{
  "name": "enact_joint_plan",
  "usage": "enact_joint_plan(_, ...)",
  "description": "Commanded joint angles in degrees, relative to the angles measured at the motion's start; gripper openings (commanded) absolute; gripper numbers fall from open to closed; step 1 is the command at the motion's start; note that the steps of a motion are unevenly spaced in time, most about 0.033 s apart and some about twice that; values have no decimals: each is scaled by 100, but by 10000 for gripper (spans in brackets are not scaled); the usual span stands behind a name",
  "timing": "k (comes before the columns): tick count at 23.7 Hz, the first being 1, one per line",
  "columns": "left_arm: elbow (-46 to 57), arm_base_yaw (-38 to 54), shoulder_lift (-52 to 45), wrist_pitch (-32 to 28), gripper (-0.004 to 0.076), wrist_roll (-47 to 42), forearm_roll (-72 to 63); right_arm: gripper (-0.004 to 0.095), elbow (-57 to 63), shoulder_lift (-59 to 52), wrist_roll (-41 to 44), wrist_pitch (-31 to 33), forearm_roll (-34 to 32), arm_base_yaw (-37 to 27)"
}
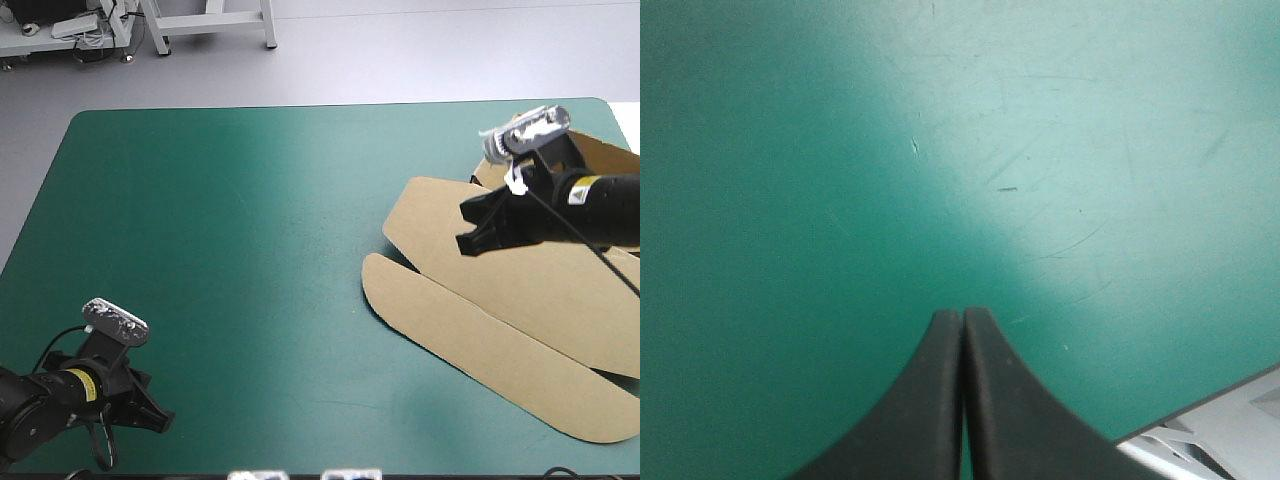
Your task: Fold the box
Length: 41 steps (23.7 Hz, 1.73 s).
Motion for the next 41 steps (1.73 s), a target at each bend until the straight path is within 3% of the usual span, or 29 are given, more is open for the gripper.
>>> enact_joint_plan(1, -142, -40, -49, -320, -9, 72, -20, -13, 586, -622, 7, -8, 6, 46)
enact_joint_plan(6, -142, -40, -221, -402, -9, 72, -77, -13, 1736, -1538, 7, -31, -396, 46)
enact_joint_plan(13, -142, -40, -570, -708, -9, -21, -413, -13, 3205, -2960, 334, -590, -926, 46)
enact_joint_plan(19, -7, -40, -659, -961, -9, -29, -661, -13, 4328, -4138, 377, -1216, -1013, 46)
enact_joint_plan(23, 295, -40, -659, -1051, -9, -29, -684, -13, 5018, -4816, 377, -1209, -1036, 46)
enact_joint_plan(32, 1083, -40, -659, -1329, -9, -18, -898, -13, 5355, -5001, 377, -1141, -1024, 46)
enact_joint_plan(41, 1107, -40, -659, -1324, -9, -18, -956, -13, 5355, -5001, 417, -1153, -944, 46)
